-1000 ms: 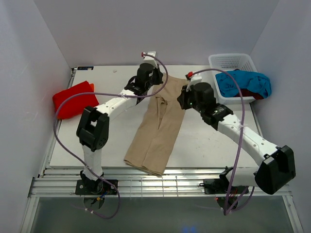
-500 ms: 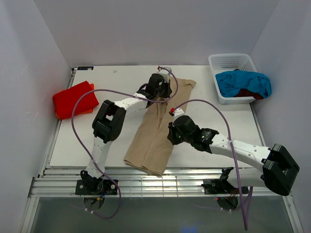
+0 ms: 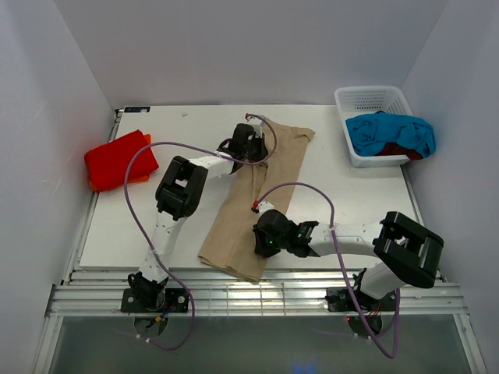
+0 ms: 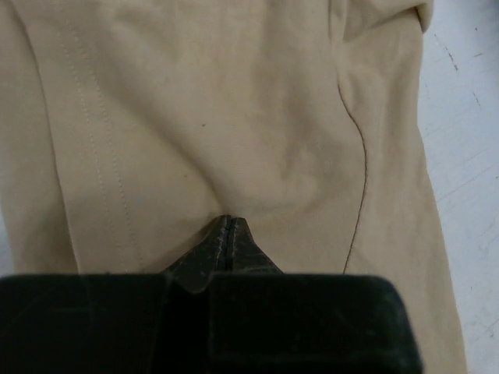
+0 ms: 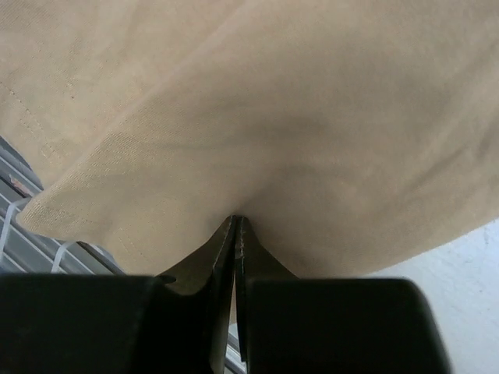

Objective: Fold and stack the t-shirts
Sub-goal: Fold the tshirt

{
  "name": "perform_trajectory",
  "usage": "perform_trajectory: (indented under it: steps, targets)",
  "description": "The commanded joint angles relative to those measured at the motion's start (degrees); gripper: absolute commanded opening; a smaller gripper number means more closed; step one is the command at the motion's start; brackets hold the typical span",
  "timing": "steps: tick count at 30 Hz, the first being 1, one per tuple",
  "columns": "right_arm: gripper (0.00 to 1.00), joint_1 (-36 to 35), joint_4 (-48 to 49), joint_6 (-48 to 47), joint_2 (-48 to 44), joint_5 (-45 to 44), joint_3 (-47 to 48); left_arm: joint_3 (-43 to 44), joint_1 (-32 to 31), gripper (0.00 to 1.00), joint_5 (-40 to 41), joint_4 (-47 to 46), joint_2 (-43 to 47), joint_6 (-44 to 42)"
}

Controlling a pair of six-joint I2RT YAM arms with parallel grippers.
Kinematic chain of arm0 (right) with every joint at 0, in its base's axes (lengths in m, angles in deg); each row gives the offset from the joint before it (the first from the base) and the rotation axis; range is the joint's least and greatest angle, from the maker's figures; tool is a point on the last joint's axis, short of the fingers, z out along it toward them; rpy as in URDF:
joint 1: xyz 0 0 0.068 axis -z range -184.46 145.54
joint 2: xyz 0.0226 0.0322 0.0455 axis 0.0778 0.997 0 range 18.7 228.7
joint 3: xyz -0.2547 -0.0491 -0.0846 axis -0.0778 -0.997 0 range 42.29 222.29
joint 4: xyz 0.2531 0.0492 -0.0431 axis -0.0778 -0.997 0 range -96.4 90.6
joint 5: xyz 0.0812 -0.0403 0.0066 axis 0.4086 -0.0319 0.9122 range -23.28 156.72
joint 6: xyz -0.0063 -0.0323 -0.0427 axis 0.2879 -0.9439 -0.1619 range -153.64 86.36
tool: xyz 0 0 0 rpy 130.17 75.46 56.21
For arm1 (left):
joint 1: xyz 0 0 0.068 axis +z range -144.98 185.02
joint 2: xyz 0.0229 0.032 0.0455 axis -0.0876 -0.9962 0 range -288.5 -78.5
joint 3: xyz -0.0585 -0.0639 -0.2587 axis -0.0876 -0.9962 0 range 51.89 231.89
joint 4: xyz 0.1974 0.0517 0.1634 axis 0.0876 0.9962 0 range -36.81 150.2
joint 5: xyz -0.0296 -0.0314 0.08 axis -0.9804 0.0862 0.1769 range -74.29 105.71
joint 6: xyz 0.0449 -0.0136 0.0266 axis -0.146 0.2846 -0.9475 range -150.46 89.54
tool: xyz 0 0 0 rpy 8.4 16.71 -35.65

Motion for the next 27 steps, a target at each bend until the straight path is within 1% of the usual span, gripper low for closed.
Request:
perform_trajectory:
  steps: [1, 4, 6, 8, 14, 16, 19, 22, 27]
  targets:
    - [0.08, -1.36, -3.35, 3.96, 1.56, -1.84, 1.15, 0.77, 1.69, 0.00, -1.09, 1.20, 0.76, 0.91]
    - [0.08, -2.76, -8.64, 5.72, 1.56, -4.91, 2.29, -0.72, 3.27, 0.00, -0.65, 1.73, 1.20, 1.78]
    - [0.08, -3.55, -13.92, 7.48, 1.39, -7.10, 2.73, -1.95, 4.15, 0.00, -0.73, 2.08, 1.64, 2.31]
    - [0.08, -3.91, -17.43, 9.05, 0.95, -7.82, 2.56, -3.18, 5.56, 0.00, -1.08, 1.64, 2.25, 2.93]
    - [0.08, -4.61, -22.71, 12.84, -0.46, -9.57, 1.42, -8.28, 7.50, 0.00, -1.35, 0.32, 5.33, 3.37]
    - [0.08, -4.87, -25.96, 14.16, -1.07, -11.07, 1.77, -9.16, 7.58, 0.00, -0.47, 0.50, 5.94, 3.37]
    - [0.08, -5.23, -30.45, 15.74, -2.30, -13.79, 2.38, -9.25, 7.58, 0.00, -0.38, 0.50, 6.82, 3.98]
    - [0.08, -5.14, -32.12, 16.53, -4.23, -15.37, 2.74, -8.90, 7.58, 0.00, -0.82, 0.41, 6.91, 4.51]
    - [0.08, -5.23, -36.42, 18.46, -4.94, -18.97, 4.58, -5.83, 7.58, 0.00, -0.91, 1.03, 5.16, 6.35]
